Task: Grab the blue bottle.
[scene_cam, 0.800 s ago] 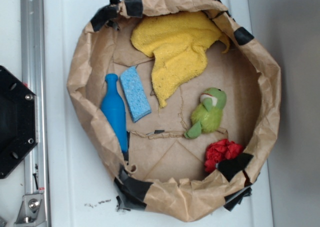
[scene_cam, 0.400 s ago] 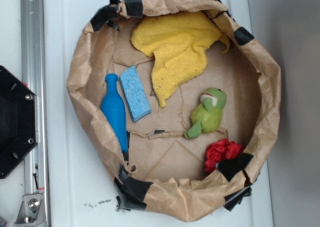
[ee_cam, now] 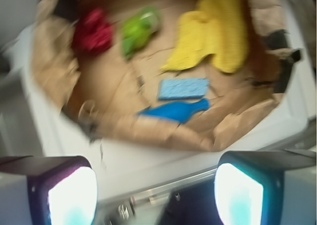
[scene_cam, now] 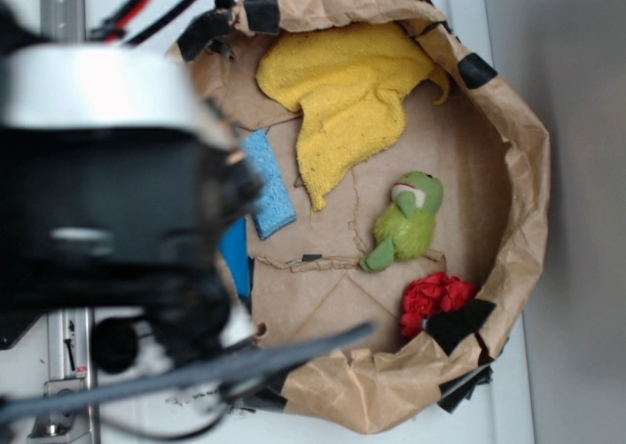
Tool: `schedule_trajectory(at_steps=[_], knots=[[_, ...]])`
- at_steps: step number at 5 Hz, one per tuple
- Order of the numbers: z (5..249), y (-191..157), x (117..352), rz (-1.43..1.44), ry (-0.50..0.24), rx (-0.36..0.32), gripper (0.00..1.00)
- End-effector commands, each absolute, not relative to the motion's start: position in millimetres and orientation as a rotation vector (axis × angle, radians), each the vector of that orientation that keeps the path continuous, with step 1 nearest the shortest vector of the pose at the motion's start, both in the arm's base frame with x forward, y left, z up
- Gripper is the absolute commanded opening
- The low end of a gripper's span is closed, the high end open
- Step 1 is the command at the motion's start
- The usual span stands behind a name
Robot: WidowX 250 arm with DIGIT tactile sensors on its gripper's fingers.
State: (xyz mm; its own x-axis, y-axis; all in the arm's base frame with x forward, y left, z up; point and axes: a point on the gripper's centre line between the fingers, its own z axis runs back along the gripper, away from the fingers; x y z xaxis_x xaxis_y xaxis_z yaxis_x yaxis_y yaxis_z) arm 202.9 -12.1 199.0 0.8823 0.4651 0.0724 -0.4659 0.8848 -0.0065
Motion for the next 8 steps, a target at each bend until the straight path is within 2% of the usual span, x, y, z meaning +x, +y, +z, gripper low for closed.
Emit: schedule_trajectory(at_steps=[1, 4, 5, 6, 7, 8], knots=[[113, 16, 240, 0.878, -0.024, 0.002, 1.0], [113, 16, 240, 0.878, -0.024, 0.002, 1.0], [67, -1, 199, 0.898, 0.07, 0.07, 1.0], [48, -7, 162, 0.911, 0.146, 0.168, 1.0], [37, -20, 152, 0.873, 0.188, 0.232, 1.0], [33, -24, 165, 0.803, 0.128, 0.201, 1.0]])
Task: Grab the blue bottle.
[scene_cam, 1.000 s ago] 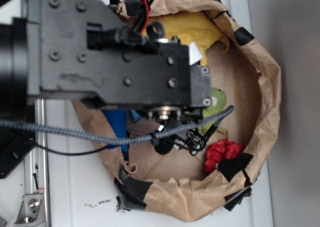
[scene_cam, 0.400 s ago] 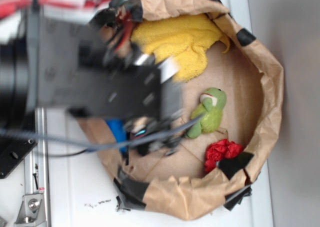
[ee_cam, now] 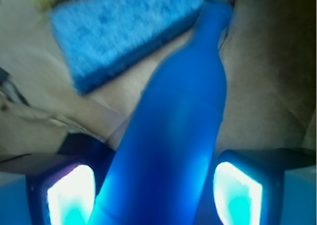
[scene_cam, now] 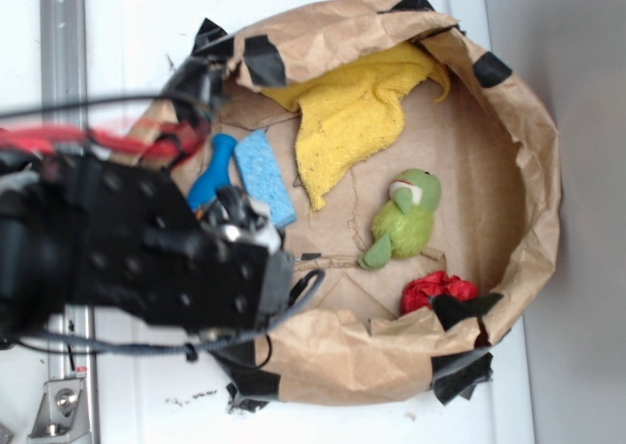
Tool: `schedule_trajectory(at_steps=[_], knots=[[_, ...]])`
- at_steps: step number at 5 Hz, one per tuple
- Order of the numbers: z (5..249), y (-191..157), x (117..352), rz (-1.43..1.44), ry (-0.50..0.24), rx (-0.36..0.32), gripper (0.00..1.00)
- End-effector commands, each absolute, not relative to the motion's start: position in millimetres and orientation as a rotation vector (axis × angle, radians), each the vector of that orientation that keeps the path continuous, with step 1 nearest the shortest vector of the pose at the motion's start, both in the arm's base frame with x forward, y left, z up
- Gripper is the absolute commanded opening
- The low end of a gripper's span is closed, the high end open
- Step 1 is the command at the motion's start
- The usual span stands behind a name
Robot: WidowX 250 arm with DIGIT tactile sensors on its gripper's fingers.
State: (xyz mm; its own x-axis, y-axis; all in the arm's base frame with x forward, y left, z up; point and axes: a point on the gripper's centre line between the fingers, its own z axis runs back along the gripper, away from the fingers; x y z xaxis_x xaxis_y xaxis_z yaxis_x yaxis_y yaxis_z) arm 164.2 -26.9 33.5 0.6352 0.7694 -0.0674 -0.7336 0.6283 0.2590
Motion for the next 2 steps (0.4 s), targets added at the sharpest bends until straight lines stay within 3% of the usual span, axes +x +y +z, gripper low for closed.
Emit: schedule_trajectory(at_steps=[1, 2], knots=[[35, -22, 198, 0.627, -0.031, 0.066, 0.26], [65, -17, 230, 0.479, -0.23, -0.13, 0.0]])
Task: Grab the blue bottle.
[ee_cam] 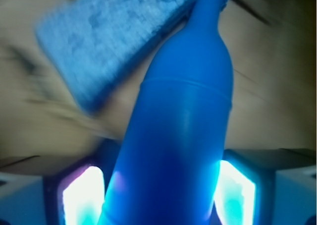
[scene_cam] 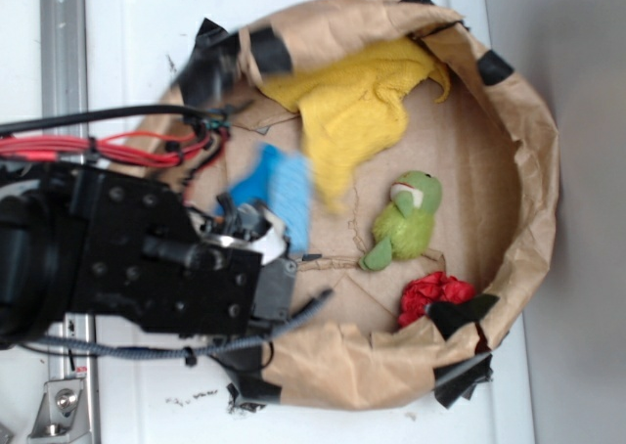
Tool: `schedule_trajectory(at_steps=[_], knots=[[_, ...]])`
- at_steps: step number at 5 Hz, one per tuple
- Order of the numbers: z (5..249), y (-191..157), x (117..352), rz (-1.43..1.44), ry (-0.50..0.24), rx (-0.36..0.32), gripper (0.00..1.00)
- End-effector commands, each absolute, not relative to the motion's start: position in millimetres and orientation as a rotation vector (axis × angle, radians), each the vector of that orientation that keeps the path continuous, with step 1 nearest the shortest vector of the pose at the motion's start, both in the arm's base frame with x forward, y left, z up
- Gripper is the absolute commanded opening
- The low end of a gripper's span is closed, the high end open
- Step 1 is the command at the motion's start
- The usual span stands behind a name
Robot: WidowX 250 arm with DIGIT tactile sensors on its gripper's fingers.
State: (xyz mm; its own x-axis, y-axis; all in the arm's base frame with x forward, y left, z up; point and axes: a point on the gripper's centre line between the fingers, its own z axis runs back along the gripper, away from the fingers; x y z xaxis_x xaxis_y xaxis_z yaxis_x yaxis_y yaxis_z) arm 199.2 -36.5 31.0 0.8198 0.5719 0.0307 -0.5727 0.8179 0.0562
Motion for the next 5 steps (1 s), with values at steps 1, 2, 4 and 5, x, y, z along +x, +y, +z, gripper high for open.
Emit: schedule_trajectory(at_steps=[1, 2, 4, 5], knots=[[94, -10, 257, 0.357, -0.456, -0.233, 0.0], [108, -8, 263, 0.346, -0.527, -0.228, 0.0], [166, -3, 248, 0.46, -0.383, -0.117, 0.0], [171, 1, 237, 0.512, -0.342, -0.178, 0.0]])
